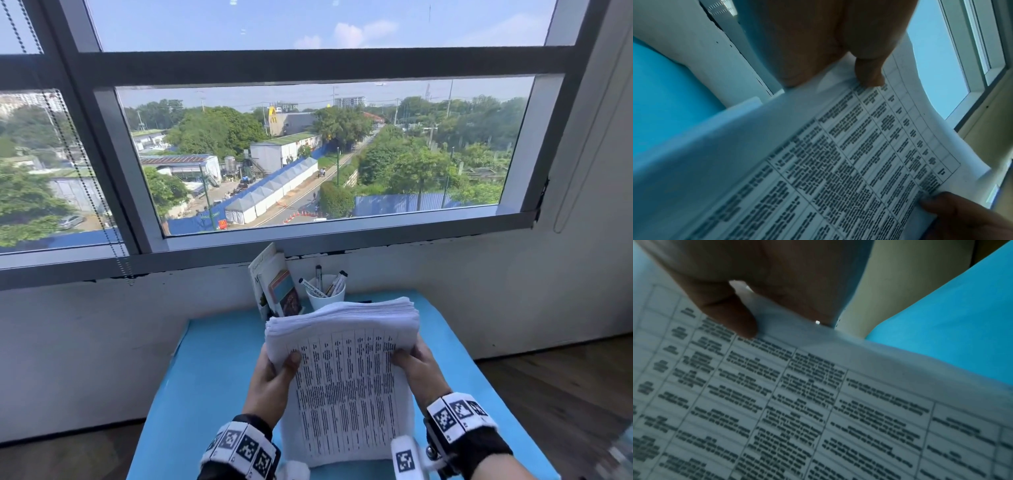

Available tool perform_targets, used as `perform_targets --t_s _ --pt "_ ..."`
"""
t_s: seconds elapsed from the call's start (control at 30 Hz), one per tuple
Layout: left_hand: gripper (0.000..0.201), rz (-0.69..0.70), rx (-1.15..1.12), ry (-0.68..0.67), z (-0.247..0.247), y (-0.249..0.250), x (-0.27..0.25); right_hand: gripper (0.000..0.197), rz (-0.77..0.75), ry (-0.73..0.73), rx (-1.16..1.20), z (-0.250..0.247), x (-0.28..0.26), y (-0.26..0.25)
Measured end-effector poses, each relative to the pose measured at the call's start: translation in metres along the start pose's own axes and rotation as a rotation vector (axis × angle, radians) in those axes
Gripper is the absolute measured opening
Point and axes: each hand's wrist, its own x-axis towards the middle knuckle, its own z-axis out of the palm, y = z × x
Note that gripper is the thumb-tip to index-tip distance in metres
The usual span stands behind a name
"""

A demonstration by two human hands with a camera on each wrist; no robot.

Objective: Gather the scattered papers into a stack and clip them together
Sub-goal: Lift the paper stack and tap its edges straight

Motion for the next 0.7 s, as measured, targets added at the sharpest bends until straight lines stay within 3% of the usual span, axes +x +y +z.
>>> perform_targets --t_s 0.27,0.4,0.53,0.6,0.7 --pt "0.087 -0.015 0.000 0.011 0.000 0.003 -0.001 0.037 -0.014 0.005 -0.028 -0.002 -0.005 -0.002" --pt "0.042 -0.013 0.058 0.042 0.002 0.004 0.000 0.037 -0.034 0.017 -0.006 0.002 -0.005 -0.004" --pt "0.039 0.004 0.080 0.048 0.002 0.006 -0.007 0.030 -0.038 0.060 -0.107 -0.005 -0.005 0.015" --pt "0.018 -0.002 0.125 0.103 0.006 0.005 -0.010 0.027 0.005 0.054 -0.198 -0.004 -0.008 0.025" --pt "0.015 0.010 0.167 0.143 0.012 0.015 -0.004 0.028 -0.011 0.114 -0.241 0.002 -0.007 0.007"
